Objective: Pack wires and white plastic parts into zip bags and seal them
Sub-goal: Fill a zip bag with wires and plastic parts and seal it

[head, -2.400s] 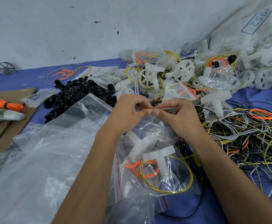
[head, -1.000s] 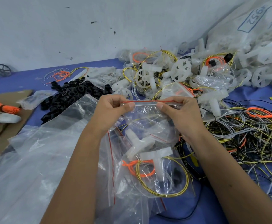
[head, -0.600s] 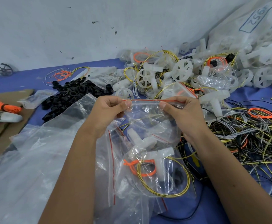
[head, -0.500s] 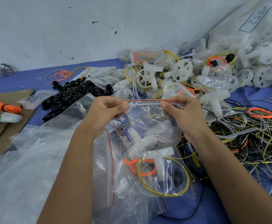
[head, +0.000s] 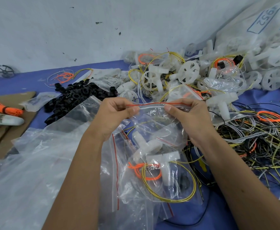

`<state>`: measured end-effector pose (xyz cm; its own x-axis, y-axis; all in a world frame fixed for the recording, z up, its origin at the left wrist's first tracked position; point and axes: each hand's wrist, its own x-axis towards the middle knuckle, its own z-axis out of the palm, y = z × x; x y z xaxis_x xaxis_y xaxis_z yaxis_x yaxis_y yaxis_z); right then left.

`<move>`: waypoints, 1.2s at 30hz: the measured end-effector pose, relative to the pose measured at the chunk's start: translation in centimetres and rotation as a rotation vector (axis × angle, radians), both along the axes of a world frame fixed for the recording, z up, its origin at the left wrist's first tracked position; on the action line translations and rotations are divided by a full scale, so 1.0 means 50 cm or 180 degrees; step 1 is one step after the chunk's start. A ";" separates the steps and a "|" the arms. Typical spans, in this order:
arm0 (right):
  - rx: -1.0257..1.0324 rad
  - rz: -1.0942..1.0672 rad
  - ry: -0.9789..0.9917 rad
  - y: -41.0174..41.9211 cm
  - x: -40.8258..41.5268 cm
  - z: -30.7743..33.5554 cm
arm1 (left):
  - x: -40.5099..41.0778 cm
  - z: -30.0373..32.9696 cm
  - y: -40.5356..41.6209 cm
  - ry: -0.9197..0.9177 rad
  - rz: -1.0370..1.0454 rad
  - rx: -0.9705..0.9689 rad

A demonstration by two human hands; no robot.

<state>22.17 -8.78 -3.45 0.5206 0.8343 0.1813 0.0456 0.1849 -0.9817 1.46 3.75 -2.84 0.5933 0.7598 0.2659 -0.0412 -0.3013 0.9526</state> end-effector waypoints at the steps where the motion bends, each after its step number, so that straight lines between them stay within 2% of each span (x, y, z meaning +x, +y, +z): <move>1: -0.0002 0.0006 -0.0027 0.000 -0.001 0.001 | 0.002 -0.001 0.000 -0.0013 0.0038 0.0080; 8: 0.0041 0.0122 -0.0149 -0.003 -0.004 0.005 | 0.015 0.000 -0.006 0.0096 0.0058 0.0081; 12: -0.0013 0.0119 -0.0154 -0.002 -0.007 0.002 | 0.026 -0.003 -0.009 0.0226 0.0117 0.0332; 17: -0.0026 0.0077 -0.0309 -0.002 -0.003 0.002 | 0.027 0.003 -0.011 0.0181 0.0037 0.0345; 21: -0.0007 0.0275 -0.0481 0.002 -0.012 -0.002 | 0.047 0.000 -0.020 0.0359 0.0051 0.0539; 29: -0.0048 -0.0051 -0.0265 0.003 0.000 -0.011 | 0.040 -0.001 -0.012 0.0344 0.0286 0.0373; 36: 0.0059 0.0078 -0.0199 0.002 -0.001 -0.002 | 0.031 -0.002 -0.012 0.0250 0.0374 0.0251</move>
